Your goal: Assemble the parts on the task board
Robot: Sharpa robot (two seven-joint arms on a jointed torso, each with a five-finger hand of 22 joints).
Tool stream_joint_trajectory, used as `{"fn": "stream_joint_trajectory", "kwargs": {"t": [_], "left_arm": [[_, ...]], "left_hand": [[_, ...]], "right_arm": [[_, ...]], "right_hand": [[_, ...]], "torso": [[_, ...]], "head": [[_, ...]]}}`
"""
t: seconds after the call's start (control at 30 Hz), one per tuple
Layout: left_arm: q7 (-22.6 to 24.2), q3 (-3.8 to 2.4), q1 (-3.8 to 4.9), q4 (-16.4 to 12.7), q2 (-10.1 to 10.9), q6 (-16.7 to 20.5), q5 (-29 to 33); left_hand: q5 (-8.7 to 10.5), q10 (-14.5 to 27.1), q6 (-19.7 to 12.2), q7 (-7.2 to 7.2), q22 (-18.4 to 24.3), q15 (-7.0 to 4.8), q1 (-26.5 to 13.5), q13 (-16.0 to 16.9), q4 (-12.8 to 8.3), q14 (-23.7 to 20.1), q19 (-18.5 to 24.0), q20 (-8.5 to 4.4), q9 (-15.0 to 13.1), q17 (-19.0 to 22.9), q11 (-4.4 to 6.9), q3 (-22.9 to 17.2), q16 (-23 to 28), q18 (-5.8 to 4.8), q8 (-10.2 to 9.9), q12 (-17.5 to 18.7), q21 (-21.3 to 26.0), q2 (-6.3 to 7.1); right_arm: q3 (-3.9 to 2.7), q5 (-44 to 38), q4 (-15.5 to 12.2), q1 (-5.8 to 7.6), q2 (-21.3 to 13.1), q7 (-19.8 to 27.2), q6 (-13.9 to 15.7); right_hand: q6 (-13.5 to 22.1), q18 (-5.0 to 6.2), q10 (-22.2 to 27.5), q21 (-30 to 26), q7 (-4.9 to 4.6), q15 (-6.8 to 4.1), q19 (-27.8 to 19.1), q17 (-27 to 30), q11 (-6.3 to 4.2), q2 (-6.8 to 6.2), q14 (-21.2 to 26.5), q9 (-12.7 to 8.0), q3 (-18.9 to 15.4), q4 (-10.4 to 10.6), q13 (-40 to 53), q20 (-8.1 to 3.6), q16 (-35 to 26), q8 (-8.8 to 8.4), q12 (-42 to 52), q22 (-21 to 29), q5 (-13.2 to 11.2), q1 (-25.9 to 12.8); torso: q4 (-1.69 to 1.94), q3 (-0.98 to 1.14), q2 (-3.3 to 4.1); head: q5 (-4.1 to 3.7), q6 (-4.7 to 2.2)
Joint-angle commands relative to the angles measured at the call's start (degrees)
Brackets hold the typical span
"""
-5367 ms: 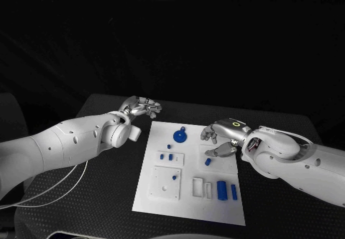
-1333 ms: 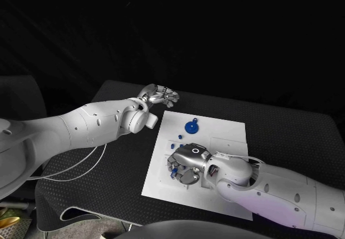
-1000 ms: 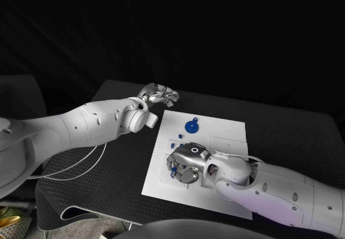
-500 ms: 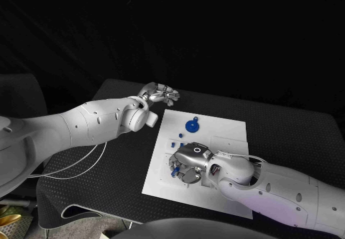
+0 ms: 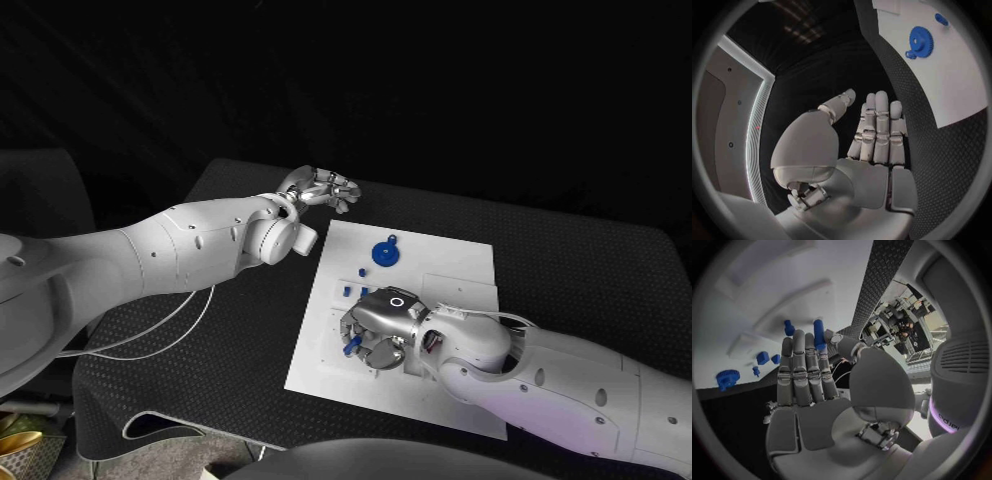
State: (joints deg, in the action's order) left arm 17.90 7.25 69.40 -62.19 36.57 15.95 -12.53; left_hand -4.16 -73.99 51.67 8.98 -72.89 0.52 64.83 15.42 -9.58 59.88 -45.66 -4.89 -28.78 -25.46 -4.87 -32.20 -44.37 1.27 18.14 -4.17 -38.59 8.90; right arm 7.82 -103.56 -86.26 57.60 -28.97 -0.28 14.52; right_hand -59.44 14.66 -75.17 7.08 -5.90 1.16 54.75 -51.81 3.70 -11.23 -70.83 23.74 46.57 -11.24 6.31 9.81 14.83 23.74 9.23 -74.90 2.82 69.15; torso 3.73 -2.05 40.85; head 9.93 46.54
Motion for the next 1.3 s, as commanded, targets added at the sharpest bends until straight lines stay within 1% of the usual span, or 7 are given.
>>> {"fn": "stream_joint_trajectory", "kwargs": {"t": [0.03, 0.47, 0.87, 1.07, 1.23, 1.3], "left_arm": [[0.47, -0.04, 0.06, -0.07, -0.15, -0.78, 0.25], [0.48, -0.04, 0.06, -0.02, -0.16, -0.78, 0.25], [0.48, -0.04, 0.05, 0.02, -0.15, -0.78, 0.25], [0.46, -0.04, 0.05, 0.02, -0.10, -0.74, 0.25], [0.45, -0.04, 0.06, -0.09, -0.03, -0.76, 0.25], [0.45, -0.04, 0.06, -0.12, -0.01, -0.76, 0.25]], "left_hand": [[0.02, 0.49, -0.43, -0.07, -0.09, 0.39, -0.50, -0.06, 0.23, 0.17, -0.09, 0.12, 0.05, -0.08, 0.07, 0.02, 0.39, 1.08, -0.05, 0.12, 0.26, -0.26], [0.02, 0.51, -0.44, -0.07, -0.11, 0.40, -0.48, -0.06, 0.23, 0.17, -0.09, 0.12, 0.06, -0.13, 0.06, 0.01, 0.44, 1.08, -0.03, 0.12, 0.29, -0.28], [0.02, 0.52, -0.45, -0.06, -0.13, 0.40, -0.47, -0.07, 0.23, 0.17, -0.09, 0.13, 0.06, -0.17, 0.06, 0.01, 0.48, 1.09, -0.02, 0.12, 0.33, -0.29], [0.02, 0.52, -0.46, -0.06, -0.13, 0.40, -0.46, -0.07, 0.24, 0.17, -0.09, 0.13, 0.06, -0.18, 0.06, 0.01, 0.49, 1.09, -0.02, 0.12, 0.33, -0.29], [0.03, 0.52, -0.46, -0.06, -0.14, 0.40, -0.46, -0.07, 0.23, 0.17, -0.09, 0.14, 0.07, -0.20, 0.06, 0.01, 0.50, 1.09, -0.01, 0.12, 0.35, -0.28], [0.03, 0.52, -0.47, -0.06, -0.14, 0.41, -0.46, -0.07, 0.23, 0.17, -0.10, 0.14, 0.07, -0.21, 0.06, 0.01, 0.51, 1.09, -0.01, 0.12, 0.35, -0.29]], "right_arm": [[0.19, -0.60, 0.18, -0.22, -0.25, -0.31, -1.71], [0.19, -0.66, -0.27, -0.22, -0.77, -0.35, -1.84], [0.19, -0.75, -0.66, -0.22, -1.04, -0.47, -1.78], [0.19, -0.87, -1.02, -0.21, -1.51, -0.57, -1.84], [0.19, -1.18, -1.10, -0.20, -1.53, -0.85, -2.39], [0.19, -1.61, -1.09, -0.20, -1.37, -1.24, -2.60]], "right_hand": [[-0.27, 0.34, -0.42, 0.38, 0.10, -0.10, 0.51, -0.08, 0.17, 0.78, -0.41, 0.09, -0.04, -0.31, 0.07, 0.02, 0.28, 0.39, 0.26, -1.35, -0.05, 0.05], [-0.30, 0.34, -0.48, 0.42, 0.12, -0.12, 0.53, -0.13, 0.14, 0.82, -0.45, 0.14, -0.06, -0.48, 0.11, 0.01, 0.29, 0.41, 0.27, -1.35, -0.05, 0.02], [-0.32, 0.34, -0.52, 0.44, 0.13, -0.13, 0.55, -0.17, 0.13, 0.86, -0.47, 0.17, -0.07, -0.57, 0.14, 0.01, 0.30, 0.42, 0.27, -1.34, -0.05, -0.02], [-0.32, 0.34, -0.52, 0.45, 0.13, -0.13, 0.55, -0.17, 0.12, 0.87, -0.47, 0.17, -0.07, -0.58, 0.14, 0.00, 0.30, 0.43, 0.27, -1.34, -0.05, -0.02], [-0.34, 0.34, -0.54, 0.46, 0.13, -0.13, 0.56, -0.19, 0.12, 0.86, -0.48, 0.19, -0.08, -0.63, 0.15, 0.00, 0.30, 0.43, 0.27, -1.34, -0.05, -0.04], [-0.34, 0.34, -0.54, 0.46, 0.13, -0.13, 0.56, -0.20, 0.12, 0.87, -0.49, 0.19, -0.08, -0.64, 0.16, 0.00, 0.30, 0.43, 0.27, -1.34, -0.05, -0.05]], "torso": [[-0.02, 0.01, 0.00], [0.00, 0.00, 0.00], [0.03, -0.08, 0.00], [0.04, -0.08, -0.01], [0.02, -0.15, -0.03], [0.03, -0.13, -0.03]], "head": [[0.01, 0.07], [0.09, 0.24], [0.03, 0.26], [0.03, 0.31], [0.02, 0.38], [0.00, 0.39]]}}
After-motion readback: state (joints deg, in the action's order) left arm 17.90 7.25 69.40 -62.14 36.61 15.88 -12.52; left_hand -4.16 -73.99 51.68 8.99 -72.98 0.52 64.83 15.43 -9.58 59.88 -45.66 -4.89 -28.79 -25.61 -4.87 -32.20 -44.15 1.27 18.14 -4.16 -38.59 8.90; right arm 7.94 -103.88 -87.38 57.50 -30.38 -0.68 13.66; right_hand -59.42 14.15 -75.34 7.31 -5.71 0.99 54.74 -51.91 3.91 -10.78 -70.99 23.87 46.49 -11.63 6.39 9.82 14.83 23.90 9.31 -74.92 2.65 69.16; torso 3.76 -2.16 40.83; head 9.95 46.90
